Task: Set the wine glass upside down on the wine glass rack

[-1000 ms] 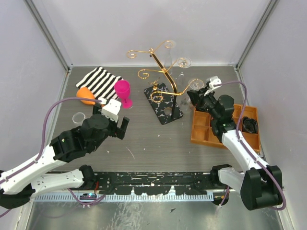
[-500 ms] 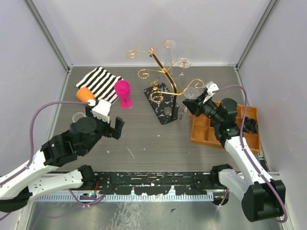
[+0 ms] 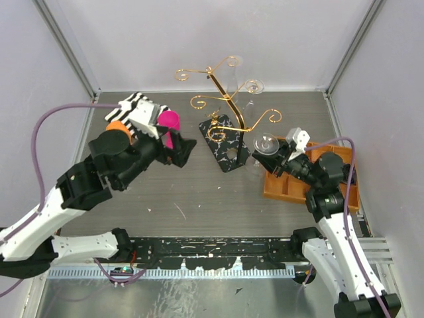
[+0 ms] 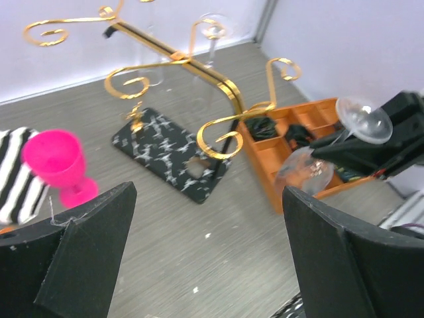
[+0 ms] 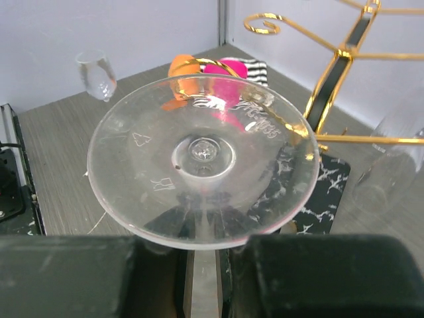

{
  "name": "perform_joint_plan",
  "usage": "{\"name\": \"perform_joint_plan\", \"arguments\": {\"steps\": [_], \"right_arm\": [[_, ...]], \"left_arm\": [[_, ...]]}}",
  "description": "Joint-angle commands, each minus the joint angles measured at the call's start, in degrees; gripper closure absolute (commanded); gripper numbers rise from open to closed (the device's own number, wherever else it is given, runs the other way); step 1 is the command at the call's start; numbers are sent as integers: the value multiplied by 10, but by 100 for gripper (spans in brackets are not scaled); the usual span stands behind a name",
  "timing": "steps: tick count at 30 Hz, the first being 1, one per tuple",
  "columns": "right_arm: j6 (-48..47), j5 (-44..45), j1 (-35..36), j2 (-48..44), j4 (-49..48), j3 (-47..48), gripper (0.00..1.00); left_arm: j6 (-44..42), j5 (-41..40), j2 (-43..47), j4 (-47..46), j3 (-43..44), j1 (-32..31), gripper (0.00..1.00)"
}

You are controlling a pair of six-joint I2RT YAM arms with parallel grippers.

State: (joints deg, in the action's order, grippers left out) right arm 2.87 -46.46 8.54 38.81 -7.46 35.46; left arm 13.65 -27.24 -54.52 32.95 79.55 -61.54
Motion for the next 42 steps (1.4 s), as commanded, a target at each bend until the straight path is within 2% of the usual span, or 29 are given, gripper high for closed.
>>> {"name": "perform_joint_plan", "arguments": {"steps": [1, 6, 13, 16, 18, 34, 38, 42], "right_arm": [[-21, -5, 7, -64, -15, 16, 99], [-12, 24, 15, -87, -44, 4, 99], [5, 71, 19, -114, -200, -77, 99], [1, 49, 19, -110, -236, -91, 99], [0, 46, 20, -104, -242, -89, 99], [-9, 35, 20, -77, -268, -70, 99], [-5, 24, 21, -76, -275, -70, 99], [-3, 22, 21, -81, -277, -71, 99]], "left_arm": [[49, 79, -65, -44, 55, 3, 2], [109, 151, -120, -101, 82, 2, 2], [194, 209, -178, -183, 93, 3, 2], [226, 223, -199, -231, 82, 2, 1], [242, 235, -212, -252, 79, 1, 0], [276, 274, -294, -266, 97, 2, 12], [277, 275, -300, -268, 97, 2, 21], [275, 273, -303, -268, 95, 2, 25]]}}
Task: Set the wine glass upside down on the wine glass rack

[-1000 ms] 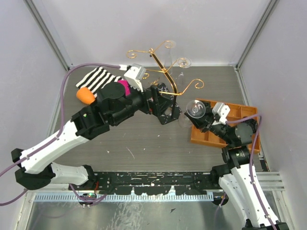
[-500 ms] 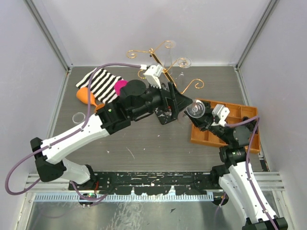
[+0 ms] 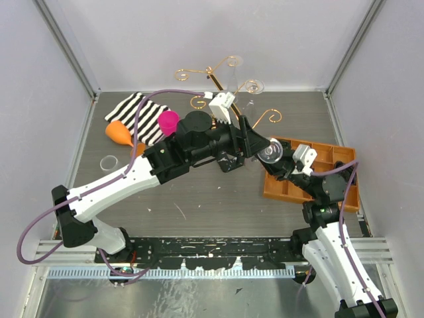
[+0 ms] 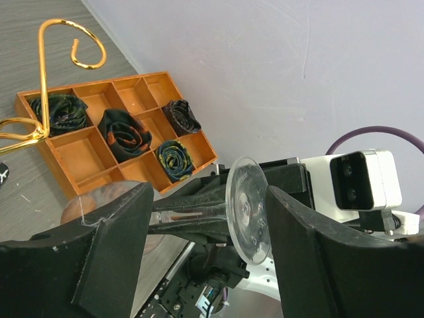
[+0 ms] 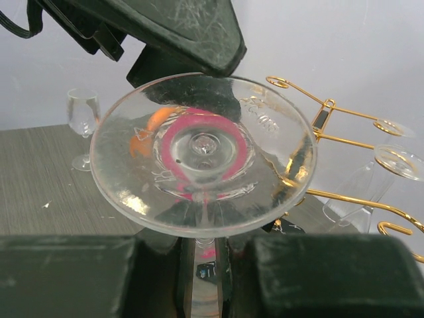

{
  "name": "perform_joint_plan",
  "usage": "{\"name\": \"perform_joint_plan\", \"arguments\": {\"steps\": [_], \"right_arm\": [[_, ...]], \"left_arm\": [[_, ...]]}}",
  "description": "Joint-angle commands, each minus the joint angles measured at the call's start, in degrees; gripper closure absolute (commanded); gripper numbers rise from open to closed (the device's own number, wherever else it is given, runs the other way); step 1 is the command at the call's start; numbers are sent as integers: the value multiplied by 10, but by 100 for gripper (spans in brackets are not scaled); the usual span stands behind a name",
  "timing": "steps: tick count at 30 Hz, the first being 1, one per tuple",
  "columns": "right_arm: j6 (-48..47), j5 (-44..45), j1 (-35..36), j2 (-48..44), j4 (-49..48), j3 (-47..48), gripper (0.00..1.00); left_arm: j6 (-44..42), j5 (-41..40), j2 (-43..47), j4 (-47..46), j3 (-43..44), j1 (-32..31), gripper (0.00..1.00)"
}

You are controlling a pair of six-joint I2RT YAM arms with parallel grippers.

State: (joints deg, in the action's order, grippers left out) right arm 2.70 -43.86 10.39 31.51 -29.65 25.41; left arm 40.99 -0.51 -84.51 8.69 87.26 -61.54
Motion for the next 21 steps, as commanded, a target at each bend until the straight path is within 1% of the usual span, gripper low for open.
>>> {"name": "perform_joint_plan", "arguments": {"steps": [1, 11, 21], "right_arm": [[-2, -3, 2, -9, -54, 30, 99], [-4, 6, 2, -21, -48, 29, 99], [-4, 12, 2, -25, -48, 28, 99]], "left_arm": [[0, 5, -3, -25, 17, 2, 26], [-15, -16, 3, -11, 10, 2, 37], [-21, -31, 9, -5, 2, 2, 51]]}}
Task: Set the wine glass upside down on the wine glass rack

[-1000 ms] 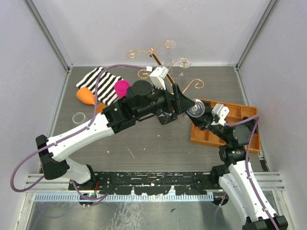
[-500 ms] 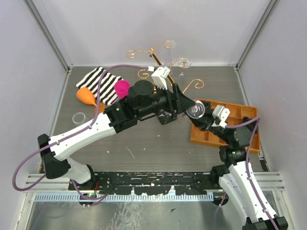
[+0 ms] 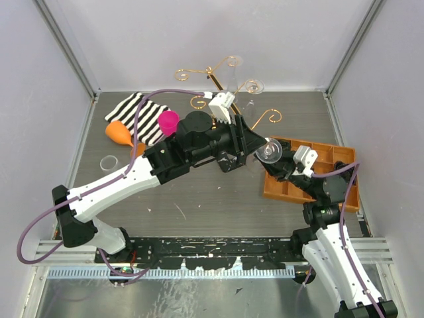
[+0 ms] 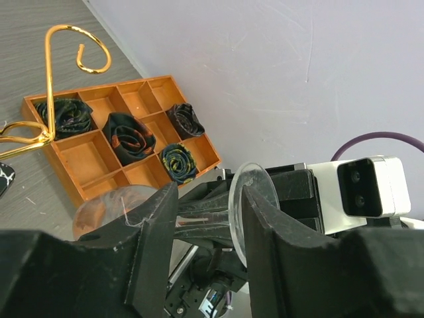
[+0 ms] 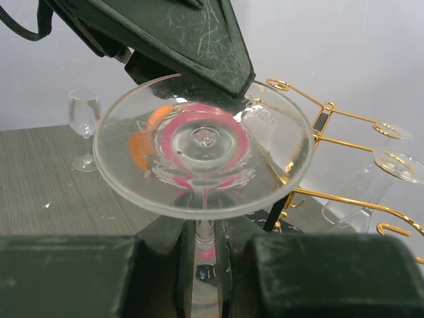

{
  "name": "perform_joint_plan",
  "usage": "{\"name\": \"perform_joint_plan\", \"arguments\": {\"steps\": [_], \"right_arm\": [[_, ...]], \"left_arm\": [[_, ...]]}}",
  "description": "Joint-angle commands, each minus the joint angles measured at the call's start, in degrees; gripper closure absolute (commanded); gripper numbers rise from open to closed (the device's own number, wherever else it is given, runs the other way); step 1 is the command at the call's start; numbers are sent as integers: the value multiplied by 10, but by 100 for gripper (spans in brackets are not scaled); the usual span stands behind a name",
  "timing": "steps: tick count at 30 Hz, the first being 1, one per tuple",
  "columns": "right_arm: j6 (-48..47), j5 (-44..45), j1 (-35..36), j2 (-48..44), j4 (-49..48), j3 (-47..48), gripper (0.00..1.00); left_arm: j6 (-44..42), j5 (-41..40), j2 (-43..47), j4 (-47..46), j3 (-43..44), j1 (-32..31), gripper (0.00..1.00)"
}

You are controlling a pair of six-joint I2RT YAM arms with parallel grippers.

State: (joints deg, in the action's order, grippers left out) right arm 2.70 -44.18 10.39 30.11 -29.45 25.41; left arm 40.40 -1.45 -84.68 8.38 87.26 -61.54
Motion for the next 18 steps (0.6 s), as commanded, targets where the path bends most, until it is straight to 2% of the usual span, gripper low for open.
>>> {"name": "perform_joint_plan", "arguments": {"steps": [1, 7, 18], "right_arm": [[-4, 16, 2, -12, -50, 27, 99], [-5, 20, 2, -16, -48, 26, 99], [2, 26, 2, -18, -50, 18, 99]], "left_arm": [[-15, -26, 12, -1, 1, 2, 53], [-18, -50, 26, 2, -10, 2, 56], [-26, -81, 47, 2, -25, 2, 56]]}}
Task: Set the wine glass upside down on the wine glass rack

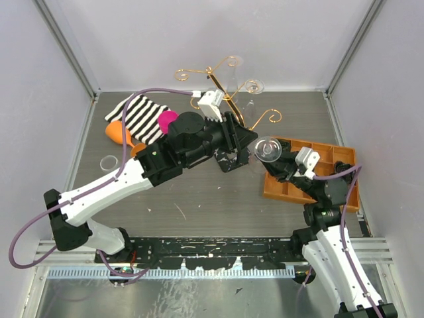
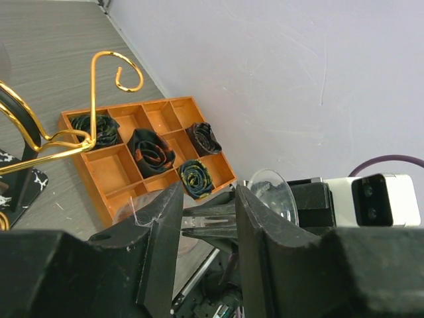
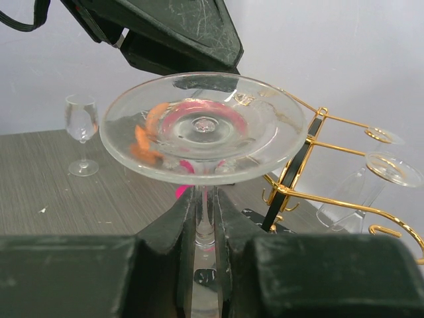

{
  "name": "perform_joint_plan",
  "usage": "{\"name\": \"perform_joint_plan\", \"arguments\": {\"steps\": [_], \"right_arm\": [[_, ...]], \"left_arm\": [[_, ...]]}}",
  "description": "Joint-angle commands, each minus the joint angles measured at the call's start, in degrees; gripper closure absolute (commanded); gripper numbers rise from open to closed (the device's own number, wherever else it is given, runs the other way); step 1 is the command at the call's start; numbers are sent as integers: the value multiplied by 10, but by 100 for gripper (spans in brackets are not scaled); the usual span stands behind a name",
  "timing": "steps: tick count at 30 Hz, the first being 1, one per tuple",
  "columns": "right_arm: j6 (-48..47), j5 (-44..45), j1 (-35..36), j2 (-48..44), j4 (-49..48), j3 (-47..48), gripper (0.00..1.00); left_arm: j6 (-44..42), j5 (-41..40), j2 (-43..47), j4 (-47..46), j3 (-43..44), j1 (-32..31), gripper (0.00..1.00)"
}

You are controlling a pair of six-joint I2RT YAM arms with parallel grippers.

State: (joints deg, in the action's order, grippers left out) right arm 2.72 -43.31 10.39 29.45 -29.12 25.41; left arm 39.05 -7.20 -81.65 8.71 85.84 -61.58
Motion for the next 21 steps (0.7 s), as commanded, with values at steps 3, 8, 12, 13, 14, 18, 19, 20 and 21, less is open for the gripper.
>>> {"name": "perform_joint_plan", "arguments": {"steps": [3, 8, 12, 13, 14, 18, 19, 20, 21], "right_arm": [[4, 17, 2, -9, -53, 19, 99], [0, 29, 2, 3, -28, 21, 99], [-10, 67, 2, 13, 11, 26, 99], [-10, 81, 2, 17, 19, 28, 99], [-10, 92, 2, 20, 22, 27, 99], [9, 117, 2, 39, -6, 15, 99], [16, 120, 2, 46, -19, 12, 99], [23, 124, 2, 53, -33, 8, 99], [28, 129, 2, 62, -46, 6, 99]], "left_arm": [[-13, -20, 17, 0, -10, 2, 54], [-21, -7, 25, -11, -12, 2, 43], [-38, -10, 36, -6, -11, 2, 35], [-43, -12, 39, -3, -10, 2, 32], [-49, -14, 42, -1, -10, 2, 30], [-69, 5, 53, 3, -15, 2, 26], [-72, 17, 57, 2, -18, 2, 26], [-75, 21, 60, 3, -22, 2, 25], [-79, 27, 63, 6, -25, 2, 24]]}}
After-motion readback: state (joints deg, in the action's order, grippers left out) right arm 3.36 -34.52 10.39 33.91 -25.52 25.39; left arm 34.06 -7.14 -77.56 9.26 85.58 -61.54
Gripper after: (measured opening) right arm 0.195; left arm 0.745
